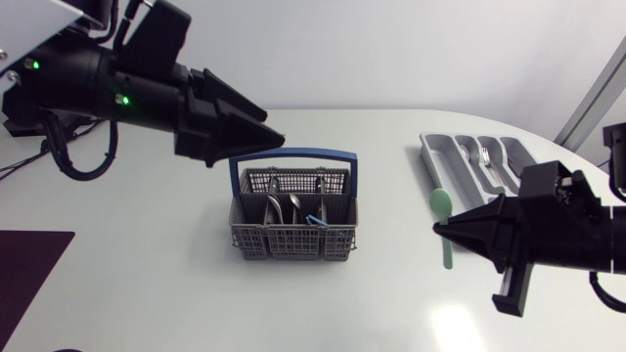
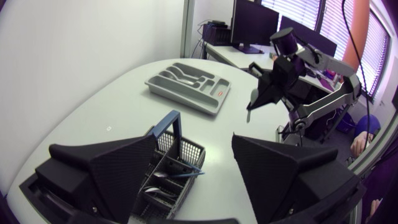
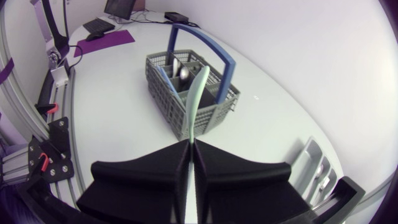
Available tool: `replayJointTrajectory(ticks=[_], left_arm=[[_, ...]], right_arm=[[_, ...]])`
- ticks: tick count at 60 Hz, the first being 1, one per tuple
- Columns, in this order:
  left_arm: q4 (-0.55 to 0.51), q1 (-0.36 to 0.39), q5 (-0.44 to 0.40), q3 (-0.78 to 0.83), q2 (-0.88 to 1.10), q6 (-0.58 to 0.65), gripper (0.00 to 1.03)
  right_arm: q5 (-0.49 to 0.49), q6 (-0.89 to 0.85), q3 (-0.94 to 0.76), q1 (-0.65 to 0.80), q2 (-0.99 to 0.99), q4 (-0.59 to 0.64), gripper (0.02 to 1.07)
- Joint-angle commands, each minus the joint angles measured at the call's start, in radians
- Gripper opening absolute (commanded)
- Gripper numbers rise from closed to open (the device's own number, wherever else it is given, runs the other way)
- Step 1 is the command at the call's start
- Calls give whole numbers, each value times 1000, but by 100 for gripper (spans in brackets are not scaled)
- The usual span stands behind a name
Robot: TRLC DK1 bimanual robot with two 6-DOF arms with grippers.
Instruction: Sort the cutlery from the basket into the organizer compartments.
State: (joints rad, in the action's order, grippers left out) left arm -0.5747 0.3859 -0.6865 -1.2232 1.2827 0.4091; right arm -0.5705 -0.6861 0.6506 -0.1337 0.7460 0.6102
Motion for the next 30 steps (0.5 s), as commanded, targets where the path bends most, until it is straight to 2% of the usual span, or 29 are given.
replayJointTrajectory(ticks=[1, 8, 17, 30], left_arm=[[1, -10, 48, 76, 0, 111, 86], [18, -1, 130, 140, -11, 203, 86], [44, 4, 188, 189, -19, 267, 86], [73, 30, 254, 222, -14, 329, 86]], right_arm=[[-22, -142, -26, 115, 26, 19, 8], [-89, -299, -11, 306, 128, 22, 8], [-115, -498, 21, 490, 296, -9, 8], [-118, -699, 96, 663, 516, -102, 8]])
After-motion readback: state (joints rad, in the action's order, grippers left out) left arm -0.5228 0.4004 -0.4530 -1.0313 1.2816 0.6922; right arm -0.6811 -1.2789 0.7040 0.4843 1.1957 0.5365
